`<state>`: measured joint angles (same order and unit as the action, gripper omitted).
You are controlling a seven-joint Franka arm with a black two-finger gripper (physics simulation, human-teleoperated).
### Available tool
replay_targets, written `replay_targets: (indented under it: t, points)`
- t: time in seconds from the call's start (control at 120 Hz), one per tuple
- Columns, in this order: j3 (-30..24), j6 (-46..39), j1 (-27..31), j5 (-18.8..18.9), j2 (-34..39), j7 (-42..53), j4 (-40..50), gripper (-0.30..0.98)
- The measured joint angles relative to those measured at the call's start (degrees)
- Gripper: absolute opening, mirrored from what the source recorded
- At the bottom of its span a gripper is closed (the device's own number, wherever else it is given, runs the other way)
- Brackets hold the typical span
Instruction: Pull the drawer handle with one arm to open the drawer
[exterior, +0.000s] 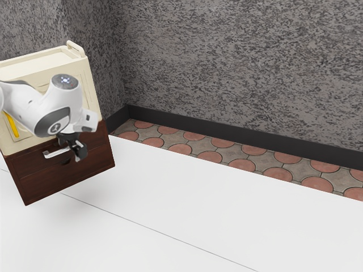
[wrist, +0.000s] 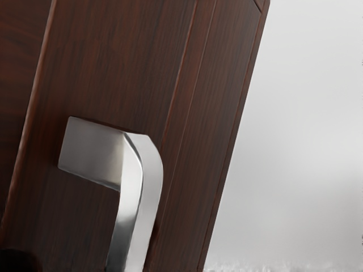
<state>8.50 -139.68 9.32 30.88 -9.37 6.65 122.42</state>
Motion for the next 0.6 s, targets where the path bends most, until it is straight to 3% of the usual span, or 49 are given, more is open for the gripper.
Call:
replay_targets:
  t: [0.6]
  points:
    - [-0.4,-0.6,-0.2,0.1,0.4,-0.8,2.5,0.69]
